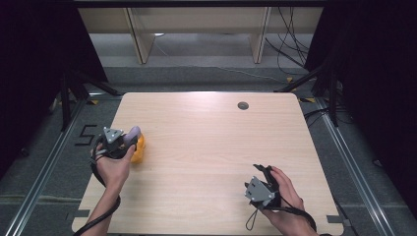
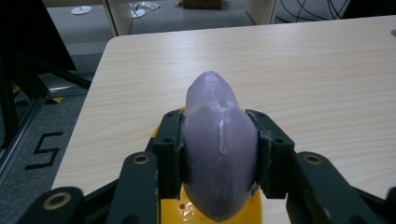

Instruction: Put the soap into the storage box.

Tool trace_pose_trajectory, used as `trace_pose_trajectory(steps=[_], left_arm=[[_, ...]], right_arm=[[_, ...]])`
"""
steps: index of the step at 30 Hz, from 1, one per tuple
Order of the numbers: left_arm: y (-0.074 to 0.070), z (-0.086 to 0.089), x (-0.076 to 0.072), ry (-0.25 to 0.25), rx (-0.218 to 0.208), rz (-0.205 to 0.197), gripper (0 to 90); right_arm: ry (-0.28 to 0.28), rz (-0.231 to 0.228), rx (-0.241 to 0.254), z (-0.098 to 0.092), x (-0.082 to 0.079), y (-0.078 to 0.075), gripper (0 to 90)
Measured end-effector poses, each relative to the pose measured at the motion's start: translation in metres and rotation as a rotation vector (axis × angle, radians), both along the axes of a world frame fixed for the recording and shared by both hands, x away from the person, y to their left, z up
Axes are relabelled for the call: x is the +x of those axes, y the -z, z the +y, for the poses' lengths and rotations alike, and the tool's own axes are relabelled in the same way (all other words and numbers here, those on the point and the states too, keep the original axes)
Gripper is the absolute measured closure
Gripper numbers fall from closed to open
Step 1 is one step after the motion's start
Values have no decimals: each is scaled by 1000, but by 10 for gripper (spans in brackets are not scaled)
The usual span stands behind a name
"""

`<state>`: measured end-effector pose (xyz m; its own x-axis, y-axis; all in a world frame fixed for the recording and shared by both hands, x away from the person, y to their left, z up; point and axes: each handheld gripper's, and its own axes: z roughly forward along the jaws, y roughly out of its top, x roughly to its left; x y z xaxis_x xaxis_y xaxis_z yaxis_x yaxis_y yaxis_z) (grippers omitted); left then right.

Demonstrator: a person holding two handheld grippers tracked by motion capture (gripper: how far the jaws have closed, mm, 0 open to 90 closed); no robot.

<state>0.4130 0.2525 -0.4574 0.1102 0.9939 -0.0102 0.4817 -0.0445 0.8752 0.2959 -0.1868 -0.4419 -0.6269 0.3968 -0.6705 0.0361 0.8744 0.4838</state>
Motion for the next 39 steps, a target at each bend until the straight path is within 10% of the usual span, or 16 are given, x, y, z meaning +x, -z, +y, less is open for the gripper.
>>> trace_pose_trajectory(steps=[39], left_arm=[[23,-3,10,-33,58,66,583]], right_arm=[[8,22,-1,2,-1,2,361]])
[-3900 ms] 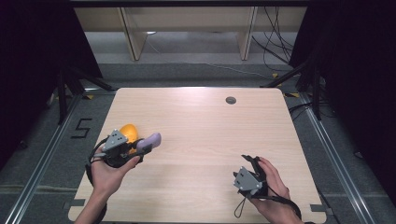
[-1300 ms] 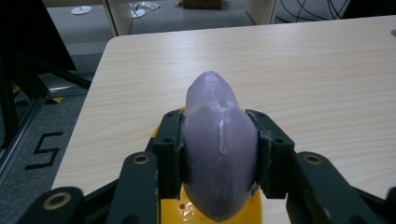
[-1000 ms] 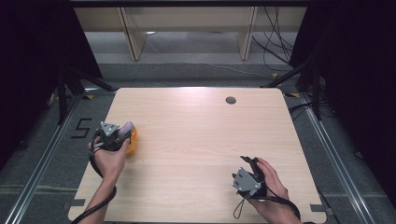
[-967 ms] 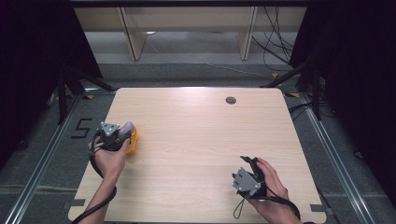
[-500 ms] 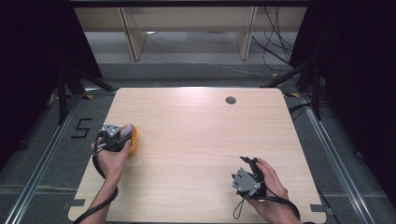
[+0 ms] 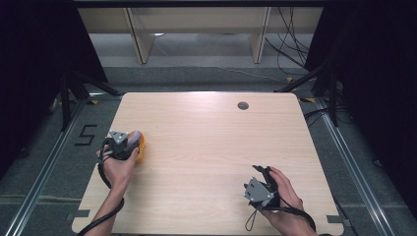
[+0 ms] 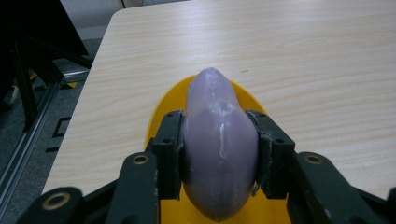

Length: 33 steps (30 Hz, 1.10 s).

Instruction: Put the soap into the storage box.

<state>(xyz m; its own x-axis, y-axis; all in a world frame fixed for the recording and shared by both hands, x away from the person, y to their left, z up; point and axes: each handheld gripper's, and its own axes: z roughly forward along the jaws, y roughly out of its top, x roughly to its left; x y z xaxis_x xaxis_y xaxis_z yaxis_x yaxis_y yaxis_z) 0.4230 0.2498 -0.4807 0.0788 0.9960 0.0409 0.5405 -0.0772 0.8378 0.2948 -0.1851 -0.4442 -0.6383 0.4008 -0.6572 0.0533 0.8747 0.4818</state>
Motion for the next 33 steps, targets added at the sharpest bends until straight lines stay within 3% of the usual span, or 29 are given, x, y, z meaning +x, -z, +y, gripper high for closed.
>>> trace_pose_trajectory(steps=[9,11,21,29,33], left_arm=[[6,2,-1,19,7,60,581],[8,3,-1,21,3,71,581],[-5,6,-8,48,-18,55,499],[-21,13,-30,79,-39,24,440],[-27,17,-45,106,-46,12,419]], right_arm=[[-13,-14,-17,0,2,0,360],[2,3,-4,0,1,1,360],[2,6,-5,-1,1,1,360],[-14,0,-21,0,2,1,359],[4,9,-5,0,2,1,358]])
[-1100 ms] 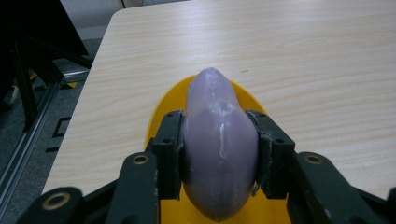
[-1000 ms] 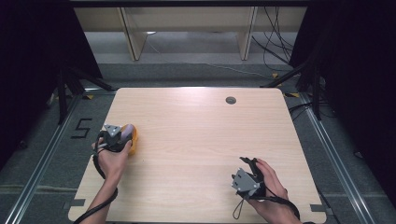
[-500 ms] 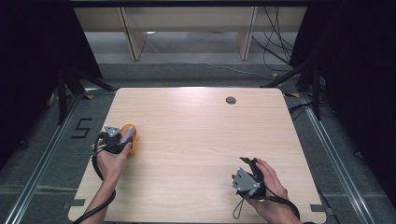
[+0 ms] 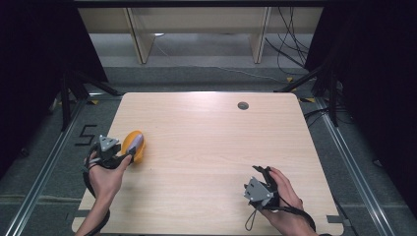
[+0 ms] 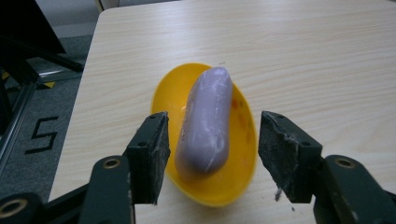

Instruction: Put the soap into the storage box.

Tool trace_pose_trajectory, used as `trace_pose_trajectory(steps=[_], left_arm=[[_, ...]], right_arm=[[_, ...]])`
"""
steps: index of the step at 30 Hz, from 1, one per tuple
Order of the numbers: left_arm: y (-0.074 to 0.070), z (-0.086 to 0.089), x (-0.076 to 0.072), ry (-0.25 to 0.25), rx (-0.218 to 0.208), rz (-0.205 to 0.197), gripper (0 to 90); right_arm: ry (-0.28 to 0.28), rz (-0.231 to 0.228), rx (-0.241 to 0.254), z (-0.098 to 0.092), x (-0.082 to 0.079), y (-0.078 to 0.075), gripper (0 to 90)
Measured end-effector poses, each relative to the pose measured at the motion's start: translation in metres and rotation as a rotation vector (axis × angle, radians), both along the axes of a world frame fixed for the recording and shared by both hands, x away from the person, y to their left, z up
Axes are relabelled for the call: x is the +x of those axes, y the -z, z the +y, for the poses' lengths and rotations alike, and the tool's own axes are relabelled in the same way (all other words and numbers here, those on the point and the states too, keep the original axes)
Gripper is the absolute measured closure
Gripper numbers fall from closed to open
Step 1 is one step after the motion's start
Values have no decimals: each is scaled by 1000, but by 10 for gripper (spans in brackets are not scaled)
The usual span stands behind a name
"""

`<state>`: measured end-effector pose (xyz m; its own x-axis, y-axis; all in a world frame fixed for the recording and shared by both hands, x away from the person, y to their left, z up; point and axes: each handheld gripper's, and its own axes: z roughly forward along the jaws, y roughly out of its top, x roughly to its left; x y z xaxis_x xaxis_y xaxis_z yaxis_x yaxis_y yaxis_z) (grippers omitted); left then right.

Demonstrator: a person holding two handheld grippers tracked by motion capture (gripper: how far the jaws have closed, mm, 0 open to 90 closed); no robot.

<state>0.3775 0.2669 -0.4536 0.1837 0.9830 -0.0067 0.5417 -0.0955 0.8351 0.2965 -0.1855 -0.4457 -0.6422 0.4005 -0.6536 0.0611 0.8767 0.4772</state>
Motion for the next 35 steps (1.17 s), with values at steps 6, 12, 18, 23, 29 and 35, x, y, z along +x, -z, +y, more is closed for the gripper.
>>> trace_pose_trajectory(steps=[6,12,18,23,29,35], left_arm=[[0,0,-23,55,-13,8,405],[8,-3,-42,97,-2,30,397],[21,-5,-57,127,3,54,408],[33,-5,-66,121,-2,48,407],[47,-4,-73,123,-6,44,412],[49,-1,-70,112,-30,54,410]], right_arm=[[2,2,0,0,0,0,357],[4,2,-3,0,0,0,356],[6,5,0,-1,1,1,355],[5,6,-1,-1,1,1,356],[4,29,33,-1,0,1,356],[6,45,43,-2,0,0,352]])
